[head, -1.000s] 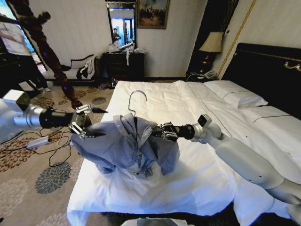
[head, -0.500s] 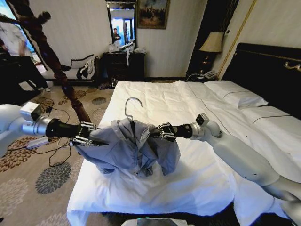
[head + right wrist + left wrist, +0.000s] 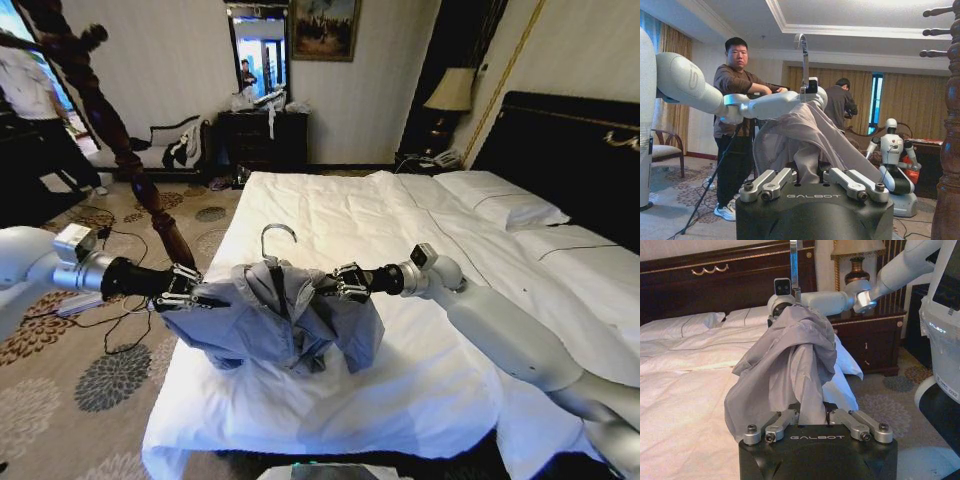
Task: Pick up the clothes from the bed and hang them on the clothes hanger.
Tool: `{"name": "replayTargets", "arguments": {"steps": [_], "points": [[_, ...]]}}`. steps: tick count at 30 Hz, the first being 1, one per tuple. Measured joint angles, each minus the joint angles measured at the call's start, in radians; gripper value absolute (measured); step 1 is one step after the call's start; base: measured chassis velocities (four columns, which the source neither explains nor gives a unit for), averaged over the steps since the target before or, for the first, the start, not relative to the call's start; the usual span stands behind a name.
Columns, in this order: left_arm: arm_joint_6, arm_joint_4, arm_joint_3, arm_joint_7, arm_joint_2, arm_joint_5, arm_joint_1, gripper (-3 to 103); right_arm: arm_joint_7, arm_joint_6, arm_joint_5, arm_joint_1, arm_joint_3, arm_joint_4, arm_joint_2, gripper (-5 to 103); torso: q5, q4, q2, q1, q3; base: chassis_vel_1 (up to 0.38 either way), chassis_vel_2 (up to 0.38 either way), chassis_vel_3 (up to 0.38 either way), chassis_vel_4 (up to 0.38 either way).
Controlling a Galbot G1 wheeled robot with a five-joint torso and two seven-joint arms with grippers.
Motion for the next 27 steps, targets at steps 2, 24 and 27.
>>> {"name": "replayTargets", "arguments": {"steps": [2,24,27], "points": [[0.0,0.004,0.001,0.008,-0.005,0.007,0.001,19,-0.004,0.001,0.0,0.001,-0.003,-0.003,0.003,16,0.0,-0.0001,0.0,0.0,0.0,0.0,0.0,0.0,0.0],[0.0,0.044,0.018,0.029,-0.088,0.021,0.027,19,-0.035,0.025,0.042,0.0,0.001,-0.028,0.001,61,0.0,0.0,0.0,0.0,0.0,0.0,0.0,0.0,0.0],[0.001,0.056,0.03,0.028,-0.113,0.033,0.027,18,-0.035,0.025,0.048,0.001,0.002,-0.037,0.003,77,0.0,0.0,0.0,0.0,0.0,0.0,0.0,0.0,0.0]]}}
